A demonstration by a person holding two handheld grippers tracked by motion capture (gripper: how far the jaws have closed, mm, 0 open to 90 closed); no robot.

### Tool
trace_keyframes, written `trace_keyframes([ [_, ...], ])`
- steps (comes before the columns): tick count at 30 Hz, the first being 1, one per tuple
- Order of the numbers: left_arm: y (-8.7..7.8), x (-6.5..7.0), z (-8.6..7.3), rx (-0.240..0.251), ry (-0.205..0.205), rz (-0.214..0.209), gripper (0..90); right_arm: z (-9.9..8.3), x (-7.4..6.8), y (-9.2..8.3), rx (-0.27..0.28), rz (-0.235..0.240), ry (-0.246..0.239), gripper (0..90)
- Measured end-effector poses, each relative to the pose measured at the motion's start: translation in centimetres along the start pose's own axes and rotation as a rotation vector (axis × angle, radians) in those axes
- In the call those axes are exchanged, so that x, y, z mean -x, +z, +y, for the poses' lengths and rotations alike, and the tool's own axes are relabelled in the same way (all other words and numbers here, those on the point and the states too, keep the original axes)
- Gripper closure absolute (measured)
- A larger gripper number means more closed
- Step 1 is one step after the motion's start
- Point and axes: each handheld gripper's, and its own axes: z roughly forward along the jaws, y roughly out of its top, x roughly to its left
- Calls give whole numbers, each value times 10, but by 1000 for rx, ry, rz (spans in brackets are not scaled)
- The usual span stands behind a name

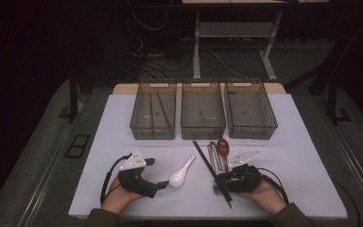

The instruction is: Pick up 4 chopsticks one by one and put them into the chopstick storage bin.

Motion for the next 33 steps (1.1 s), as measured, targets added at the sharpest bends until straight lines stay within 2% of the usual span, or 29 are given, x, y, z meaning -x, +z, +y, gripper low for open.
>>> trace_keyframes([
  [6,0,0,0,1,0,0,28,1,-2,1,-5,-27,-29,738],
  [20,0,0,0,1,1,-1,27,4,-1,1,-26,-70,-50,769],
  [33,0,0,0,1,0,-1,28,4,9,-5,-29,-100,-56,783],
])
